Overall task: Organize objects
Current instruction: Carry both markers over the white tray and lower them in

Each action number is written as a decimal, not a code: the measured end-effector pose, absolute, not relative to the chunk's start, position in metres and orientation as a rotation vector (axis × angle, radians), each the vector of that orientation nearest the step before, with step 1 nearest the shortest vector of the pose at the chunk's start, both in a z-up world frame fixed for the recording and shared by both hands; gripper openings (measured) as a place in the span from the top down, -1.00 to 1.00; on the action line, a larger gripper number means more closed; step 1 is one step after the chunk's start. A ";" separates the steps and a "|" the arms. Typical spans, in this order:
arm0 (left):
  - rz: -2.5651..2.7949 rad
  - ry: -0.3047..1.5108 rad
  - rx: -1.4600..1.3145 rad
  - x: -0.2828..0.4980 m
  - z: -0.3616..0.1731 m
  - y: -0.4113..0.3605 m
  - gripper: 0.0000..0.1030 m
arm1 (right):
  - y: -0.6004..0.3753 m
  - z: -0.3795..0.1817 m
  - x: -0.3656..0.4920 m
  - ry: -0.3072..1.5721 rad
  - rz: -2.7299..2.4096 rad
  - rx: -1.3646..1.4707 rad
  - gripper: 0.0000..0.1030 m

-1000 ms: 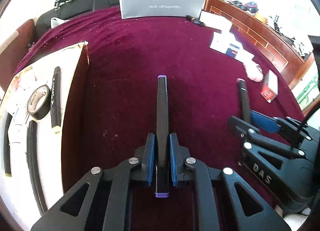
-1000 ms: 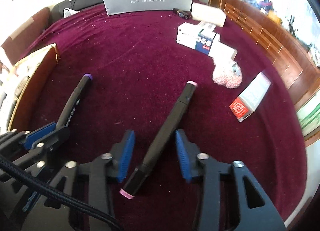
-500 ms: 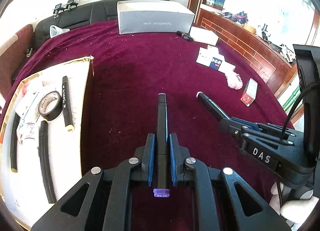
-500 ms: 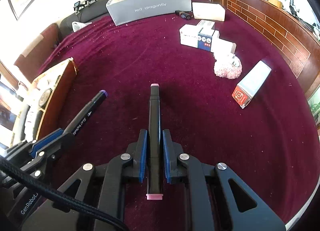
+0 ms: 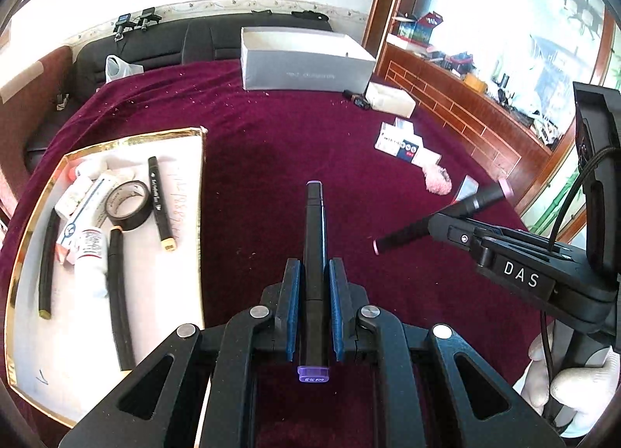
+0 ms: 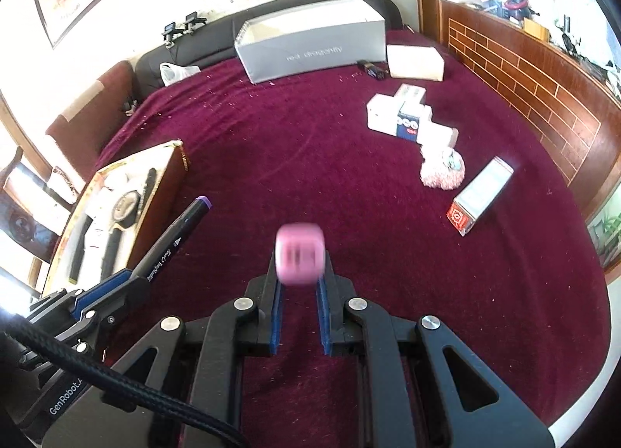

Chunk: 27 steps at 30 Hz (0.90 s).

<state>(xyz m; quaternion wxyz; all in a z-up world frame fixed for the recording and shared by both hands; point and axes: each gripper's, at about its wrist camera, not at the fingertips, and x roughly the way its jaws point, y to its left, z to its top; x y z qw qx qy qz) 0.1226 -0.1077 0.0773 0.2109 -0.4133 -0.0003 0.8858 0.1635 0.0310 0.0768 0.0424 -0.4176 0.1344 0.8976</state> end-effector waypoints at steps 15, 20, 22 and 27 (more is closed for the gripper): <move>2.592 -0.160 -1.017 0.142 0.115 -0.198 0.78 | -0.016 0.121 0.168 0.366 2.952 -1.195 0.76; 2.672 -0.213 -1.037 0.135 0.110 -0.236 0.78 | -0.044 0.127 0.158 0.371 3.033 -1.246 0.75; 2.699 -0.234 -1.056 0.133 0.104 -0.251 0.78 | -0.055 0.127 0.155 0.377 3.063 -1.274 0.75; 2.739 -0.278 -1.124 0.126 0.082 -0.279 0.77 | -0.084 0.123 0.148 0.398 3.122 -1.385 0.75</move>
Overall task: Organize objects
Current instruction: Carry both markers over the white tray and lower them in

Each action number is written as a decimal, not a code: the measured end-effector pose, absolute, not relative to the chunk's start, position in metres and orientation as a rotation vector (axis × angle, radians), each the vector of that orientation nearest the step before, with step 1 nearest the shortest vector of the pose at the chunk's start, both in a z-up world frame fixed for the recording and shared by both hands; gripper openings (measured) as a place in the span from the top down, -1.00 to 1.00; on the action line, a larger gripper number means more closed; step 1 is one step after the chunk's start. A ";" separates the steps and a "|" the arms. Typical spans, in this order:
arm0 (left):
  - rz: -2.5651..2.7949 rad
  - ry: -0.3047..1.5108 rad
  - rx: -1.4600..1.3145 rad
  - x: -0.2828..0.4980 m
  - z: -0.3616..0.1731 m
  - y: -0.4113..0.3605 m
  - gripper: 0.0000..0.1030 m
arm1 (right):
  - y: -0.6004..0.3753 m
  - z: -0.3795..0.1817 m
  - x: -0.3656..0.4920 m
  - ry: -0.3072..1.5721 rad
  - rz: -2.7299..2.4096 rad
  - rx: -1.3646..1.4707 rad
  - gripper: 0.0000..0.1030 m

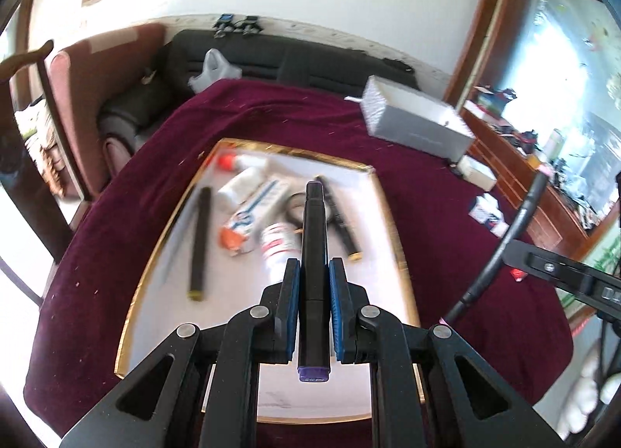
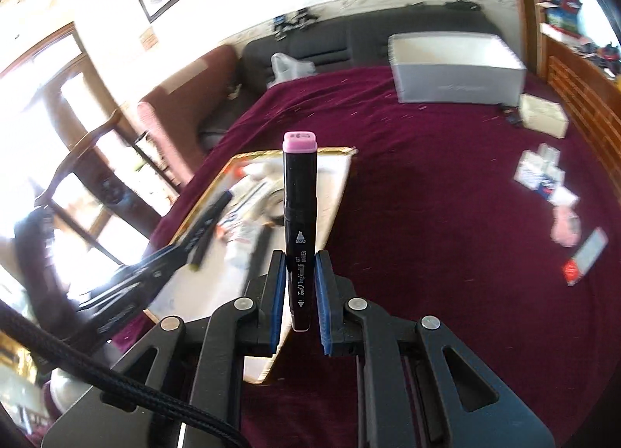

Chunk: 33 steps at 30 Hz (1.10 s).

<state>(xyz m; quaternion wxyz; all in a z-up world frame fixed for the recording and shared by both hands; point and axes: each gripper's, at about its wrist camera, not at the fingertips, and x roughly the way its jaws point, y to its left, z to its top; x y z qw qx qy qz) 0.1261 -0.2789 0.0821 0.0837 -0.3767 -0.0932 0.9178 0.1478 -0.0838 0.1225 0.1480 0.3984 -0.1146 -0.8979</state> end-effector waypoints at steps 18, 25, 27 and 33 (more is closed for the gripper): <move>2.734 -0.302 -1.315 0.110 0.024 -0.313 0.77 | -0.146 0.053 0.079 -0.303 -2.366 1.416 0.75; 2.718 -0.289 -1.341 0.109 0.014 -0.311 0.77 | -0.159 0.031 0.063 -0.281 -2.333 1.497 0.77; 2.716 -0.288 -1.343 0.109 0.013 -0.311 0.77 | -0.161 0.026 0.061 -0.279 -2.325 1.516 0.77; 2.717 -0.297 -1.348 0.108 0.008 -0.313 0.77 | -0.166 0.019 0.061 -0.258 -2.309 1.537 0.76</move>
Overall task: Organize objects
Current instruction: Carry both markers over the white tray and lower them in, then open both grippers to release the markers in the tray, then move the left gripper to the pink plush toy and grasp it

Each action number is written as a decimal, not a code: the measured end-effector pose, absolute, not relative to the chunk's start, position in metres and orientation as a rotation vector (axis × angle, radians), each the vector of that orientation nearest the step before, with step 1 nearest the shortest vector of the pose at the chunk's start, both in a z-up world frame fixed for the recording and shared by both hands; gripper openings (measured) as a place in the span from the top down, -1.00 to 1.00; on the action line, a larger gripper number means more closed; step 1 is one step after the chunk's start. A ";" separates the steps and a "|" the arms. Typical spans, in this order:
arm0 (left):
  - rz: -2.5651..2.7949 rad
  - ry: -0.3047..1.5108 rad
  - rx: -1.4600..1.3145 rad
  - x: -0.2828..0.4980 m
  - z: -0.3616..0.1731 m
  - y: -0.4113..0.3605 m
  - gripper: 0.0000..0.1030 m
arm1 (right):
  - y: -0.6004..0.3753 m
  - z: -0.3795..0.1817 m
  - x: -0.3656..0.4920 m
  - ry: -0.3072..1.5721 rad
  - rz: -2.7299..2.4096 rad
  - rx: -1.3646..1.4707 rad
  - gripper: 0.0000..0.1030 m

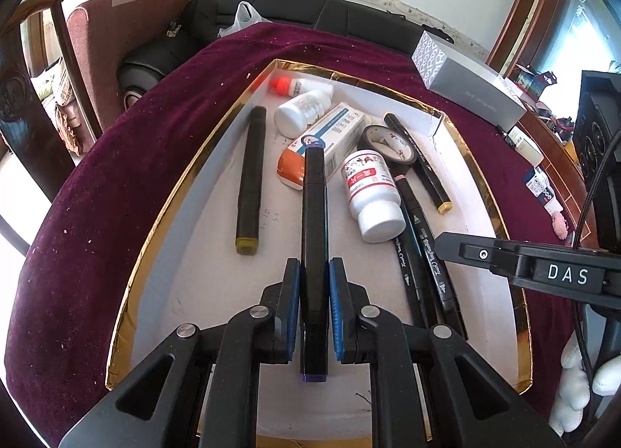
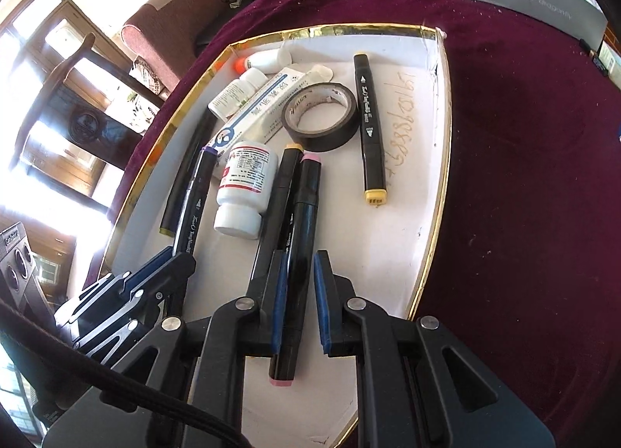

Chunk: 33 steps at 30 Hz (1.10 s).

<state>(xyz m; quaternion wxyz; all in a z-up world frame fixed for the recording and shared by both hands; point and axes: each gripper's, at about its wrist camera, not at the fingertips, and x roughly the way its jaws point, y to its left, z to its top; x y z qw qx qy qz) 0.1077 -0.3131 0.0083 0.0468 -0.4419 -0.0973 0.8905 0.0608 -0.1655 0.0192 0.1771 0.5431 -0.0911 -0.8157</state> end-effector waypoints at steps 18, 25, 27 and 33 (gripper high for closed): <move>2.779 -0.227 -1.261 0.119 0.040 -0.297 0.20 | -0.141 0.035 0.069 -0.414 -2.311 1.421 0.30; 2.747 -0.141 -1.186 0.130 0.066 -0.263 0.10 | -0.092 0.049 0.085 -0.509 -2.389 1.356 0.04; 2.728 -0.121 -1.178 0.131 0.069 -0.251 0.10 | -0.074 0.048 0.089 -0.541 -2.410 1.360 0.04; 2.635 -0.040 -1.162 0.137 0.076 -0.208 0.10 | -0.004 0.043 0.105 -0.645 -2.504 1.358 0.05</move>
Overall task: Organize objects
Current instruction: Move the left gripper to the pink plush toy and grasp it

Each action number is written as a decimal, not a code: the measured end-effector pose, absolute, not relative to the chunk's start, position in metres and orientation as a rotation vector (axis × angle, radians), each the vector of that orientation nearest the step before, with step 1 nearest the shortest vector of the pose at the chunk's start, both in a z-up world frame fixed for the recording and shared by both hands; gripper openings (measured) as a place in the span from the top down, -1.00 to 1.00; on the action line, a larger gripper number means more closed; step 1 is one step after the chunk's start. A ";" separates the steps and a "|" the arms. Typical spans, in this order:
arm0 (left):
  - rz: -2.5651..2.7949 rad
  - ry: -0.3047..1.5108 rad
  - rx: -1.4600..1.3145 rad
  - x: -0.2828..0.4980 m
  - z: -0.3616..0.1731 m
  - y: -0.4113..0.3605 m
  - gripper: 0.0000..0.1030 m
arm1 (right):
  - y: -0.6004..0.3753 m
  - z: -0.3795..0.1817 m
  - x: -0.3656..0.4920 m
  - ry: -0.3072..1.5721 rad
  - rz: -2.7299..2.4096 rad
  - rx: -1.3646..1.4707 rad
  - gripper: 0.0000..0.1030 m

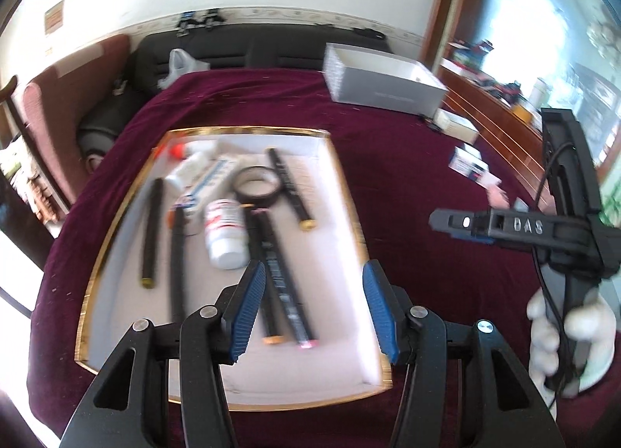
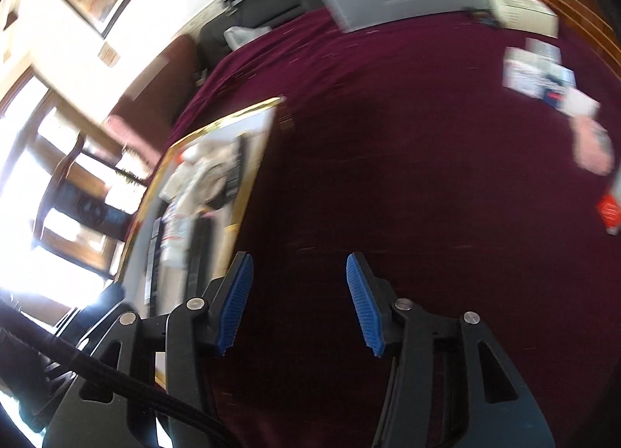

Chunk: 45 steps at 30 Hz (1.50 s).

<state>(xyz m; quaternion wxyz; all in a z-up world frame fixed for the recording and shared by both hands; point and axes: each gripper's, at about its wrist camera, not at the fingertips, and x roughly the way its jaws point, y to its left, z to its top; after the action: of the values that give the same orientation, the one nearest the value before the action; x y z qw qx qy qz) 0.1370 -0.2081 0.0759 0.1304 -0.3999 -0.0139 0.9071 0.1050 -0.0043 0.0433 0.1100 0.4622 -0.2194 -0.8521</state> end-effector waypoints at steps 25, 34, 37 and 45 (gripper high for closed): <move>2.505 -0.015 -1.216 0.140 0.060 -0.154 0.10 | 0.144 0.038 0.061 -0.730 -2.696 1.401 -0.19; 2.464 -0.038 -1.239 0.137 0.054 -0.149 0.10 | 0.134 0.083 0.127 -0.668 -2.736 1.231 -0.21; 2.440 -0.077 -1.257 0.133 0.050 -0.145 0.10 | 0.146 0.076 0.130 -0.705 -2.748 1.283 -0.21; 2.439 -0.052 -1.251 0.140 0.054 -0.136 0.10 | 0.133 0.037 0.067 -0.931 -2.671 1.344 -0.20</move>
<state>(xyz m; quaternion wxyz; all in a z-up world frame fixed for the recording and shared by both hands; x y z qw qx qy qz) 0.1405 -0.1360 0.0539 0.1986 -0.4472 -0.0187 0.8719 0.0674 0.1333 0.0369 0.0049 0.4290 -0.2973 -0.8530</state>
